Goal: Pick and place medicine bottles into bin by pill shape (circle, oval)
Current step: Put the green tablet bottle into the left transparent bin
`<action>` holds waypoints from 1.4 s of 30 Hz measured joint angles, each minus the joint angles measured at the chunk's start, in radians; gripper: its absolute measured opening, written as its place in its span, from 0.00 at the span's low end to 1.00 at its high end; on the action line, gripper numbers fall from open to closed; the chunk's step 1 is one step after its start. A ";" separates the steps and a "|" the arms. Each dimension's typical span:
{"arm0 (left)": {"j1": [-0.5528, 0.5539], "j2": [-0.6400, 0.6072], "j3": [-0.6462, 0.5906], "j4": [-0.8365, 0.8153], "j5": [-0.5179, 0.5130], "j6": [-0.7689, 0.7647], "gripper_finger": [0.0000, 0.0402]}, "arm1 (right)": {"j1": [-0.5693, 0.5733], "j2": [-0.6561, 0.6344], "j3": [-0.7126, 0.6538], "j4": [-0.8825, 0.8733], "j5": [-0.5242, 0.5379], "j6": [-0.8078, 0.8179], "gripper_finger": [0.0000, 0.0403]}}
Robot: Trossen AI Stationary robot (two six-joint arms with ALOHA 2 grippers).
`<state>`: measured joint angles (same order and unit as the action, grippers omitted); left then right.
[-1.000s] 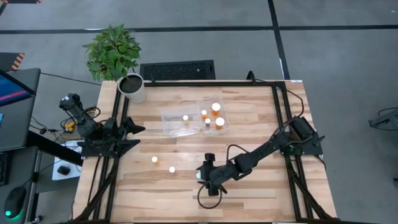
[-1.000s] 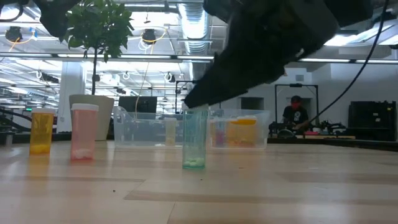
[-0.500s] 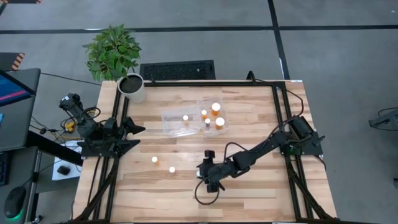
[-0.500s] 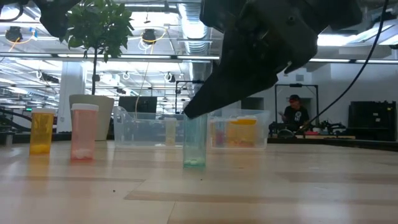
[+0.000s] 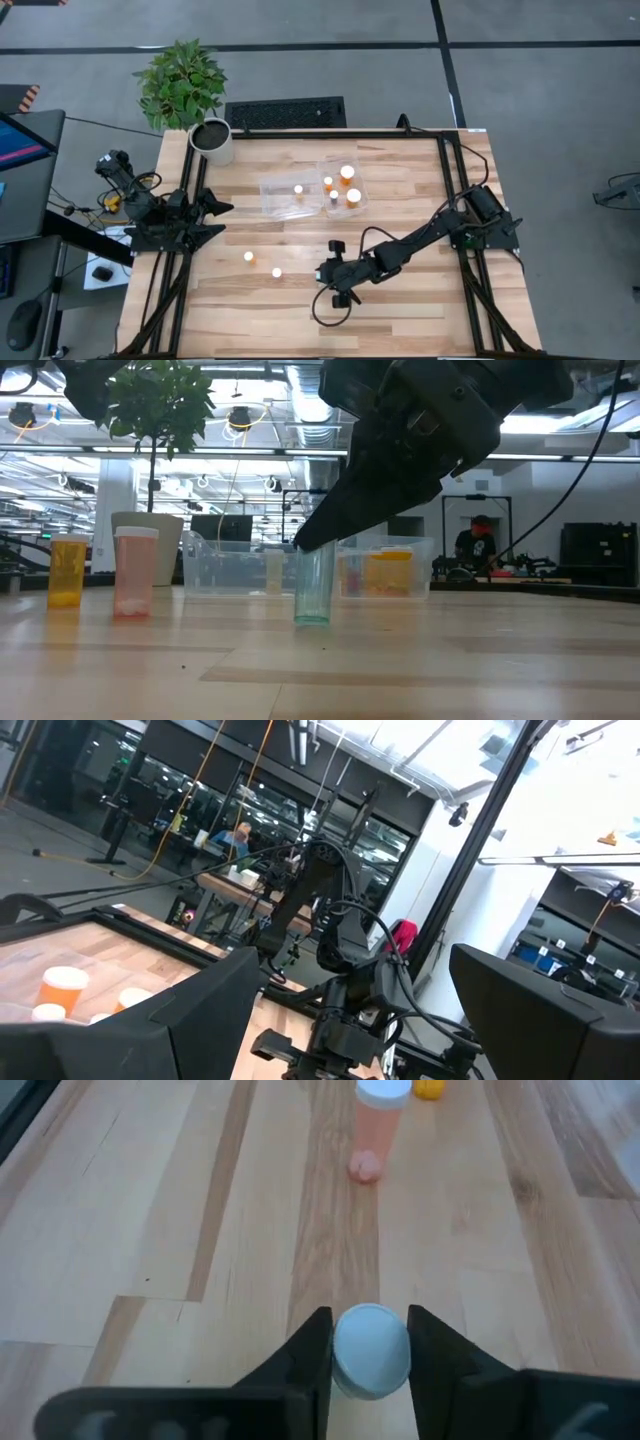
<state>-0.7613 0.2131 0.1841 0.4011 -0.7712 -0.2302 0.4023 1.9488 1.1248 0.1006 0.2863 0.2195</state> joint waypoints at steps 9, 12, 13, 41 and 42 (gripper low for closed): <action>0.000 0.000 0.000 0.003 0.000 0.000 0.80 | -0.007 0.000 0.014 -0.020 -0.005 -0.029 0.28; 0.000 0.000 0.000 0.011 0.000 -0.001 0.80 | -0.028 0.002 0.051 -0.062 -0.015 -0.067 0.27; 0.000 0.000 0.000 0.011 0.000 0.000 0.80 | -0.038 0.002 0.068 -0.074 -0.024 -0.080 0.27; 0.000 0.000 -0.001 0.028 0.003 0.001 0.80 | -0.435 -0.069 0.375 -0.181 -0.155 -0.369 0.29; 0.000 0.000 -0.001 0.028 0.003 0.001 0.80 | -0.444 -0.061 0.373 -0.180 -0.158 -0.366 0.29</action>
<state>-0.7612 0.2131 0.1833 0.4290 -0.7684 -0.2295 -0.0419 1.8878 1.4978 -0.0795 0.1281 -0.1460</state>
